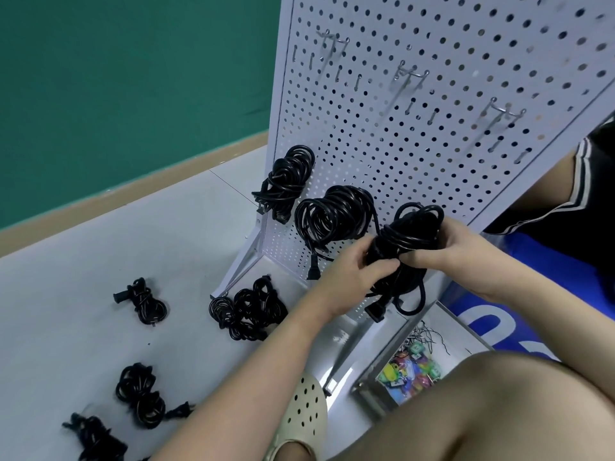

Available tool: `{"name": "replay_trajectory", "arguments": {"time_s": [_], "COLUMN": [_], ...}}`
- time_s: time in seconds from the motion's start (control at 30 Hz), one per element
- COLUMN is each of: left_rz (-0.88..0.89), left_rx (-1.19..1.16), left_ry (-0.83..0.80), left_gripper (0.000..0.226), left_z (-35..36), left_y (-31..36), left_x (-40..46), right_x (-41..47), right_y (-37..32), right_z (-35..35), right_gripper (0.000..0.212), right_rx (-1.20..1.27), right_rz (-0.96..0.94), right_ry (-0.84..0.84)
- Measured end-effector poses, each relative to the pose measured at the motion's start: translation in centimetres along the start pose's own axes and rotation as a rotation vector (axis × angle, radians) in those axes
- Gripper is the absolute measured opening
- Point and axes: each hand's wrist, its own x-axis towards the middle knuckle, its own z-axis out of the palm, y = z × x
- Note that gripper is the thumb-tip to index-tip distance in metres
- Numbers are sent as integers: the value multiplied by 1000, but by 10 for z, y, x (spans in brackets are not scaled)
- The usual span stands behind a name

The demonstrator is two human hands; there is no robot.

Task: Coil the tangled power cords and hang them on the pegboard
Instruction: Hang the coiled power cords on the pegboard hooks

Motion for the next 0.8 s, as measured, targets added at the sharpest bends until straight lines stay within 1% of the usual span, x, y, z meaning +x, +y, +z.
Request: {"name": "replay_trajectory", "arguments": {"time_s": [0.07,0.33,0.43,0.6,0.8], "left_rz": [3,36,45,78,123], "left_rx": [10,8,12,19,26], "left_ry": [37,36,70,91,155], "left_gripper": [39,36,39,36,39], "left_z": [2,-3,-2,-3,0], "left_y": [-3,-2,-1,-2,-2], "left_x": [1,3,2,0,-2], "right_x": [-1,-1,1,4,4], "right_y": [-1,-1,-1,-1,-5], "right_z": [0,0,2,2,2], "right_gripper": [41,35,40,47,38], "right_rx": [-1,-10,-38,-67,-65], "right_rz": [-14,-66,-74,-84,-113], "right_ry": [-16,-33,-32,-25,-39]}}
